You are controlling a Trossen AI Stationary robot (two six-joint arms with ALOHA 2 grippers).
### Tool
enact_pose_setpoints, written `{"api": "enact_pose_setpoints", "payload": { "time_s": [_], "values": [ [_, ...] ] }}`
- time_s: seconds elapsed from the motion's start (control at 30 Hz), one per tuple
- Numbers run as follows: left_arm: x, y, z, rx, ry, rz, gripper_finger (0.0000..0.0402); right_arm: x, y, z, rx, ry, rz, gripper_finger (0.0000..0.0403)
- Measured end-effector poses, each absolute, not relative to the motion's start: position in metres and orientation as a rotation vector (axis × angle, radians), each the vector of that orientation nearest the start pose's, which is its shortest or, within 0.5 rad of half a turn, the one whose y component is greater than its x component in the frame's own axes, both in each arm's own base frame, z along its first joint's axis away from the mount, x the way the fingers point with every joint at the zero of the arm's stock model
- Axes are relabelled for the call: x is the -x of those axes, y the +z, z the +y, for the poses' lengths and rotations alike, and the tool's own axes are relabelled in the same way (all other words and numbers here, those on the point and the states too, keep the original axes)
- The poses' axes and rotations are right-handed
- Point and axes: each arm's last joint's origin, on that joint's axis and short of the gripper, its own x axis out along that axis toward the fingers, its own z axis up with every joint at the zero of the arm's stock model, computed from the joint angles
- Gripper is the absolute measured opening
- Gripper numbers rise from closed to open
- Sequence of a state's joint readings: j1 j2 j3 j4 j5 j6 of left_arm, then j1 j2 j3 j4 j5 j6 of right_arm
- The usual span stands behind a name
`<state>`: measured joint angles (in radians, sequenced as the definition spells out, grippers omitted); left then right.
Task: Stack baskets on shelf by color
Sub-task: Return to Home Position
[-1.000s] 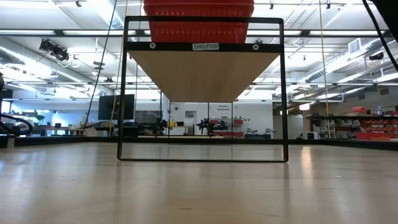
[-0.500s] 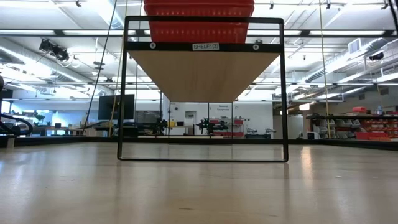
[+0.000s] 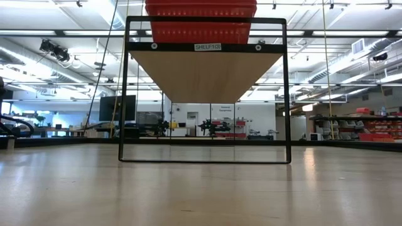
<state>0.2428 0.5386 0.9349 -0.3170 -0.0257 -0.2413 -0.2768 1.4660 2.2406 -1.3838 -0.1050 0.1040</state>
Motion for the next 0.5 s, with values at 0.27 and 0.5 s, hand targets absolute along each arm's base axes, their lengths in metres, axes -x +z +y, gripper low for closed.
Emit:
{"api": "enact_pose_setpoints", "payload": {
  "time_s": [0.27,0.5],
  "values": [
    [-0.063,0.388,0.016,0.241,0.246,-0.186,0.0002,-0.168,0.537,-0.053,-0.227,-0.19,0.518,0.0013],
    [-0.066,0.374,0.017,0.274,0.245,-0.18,0.0001,-0.163,0.533,-0.051,-0.263,-0.151,0.448,0.0006]
  ]
}}
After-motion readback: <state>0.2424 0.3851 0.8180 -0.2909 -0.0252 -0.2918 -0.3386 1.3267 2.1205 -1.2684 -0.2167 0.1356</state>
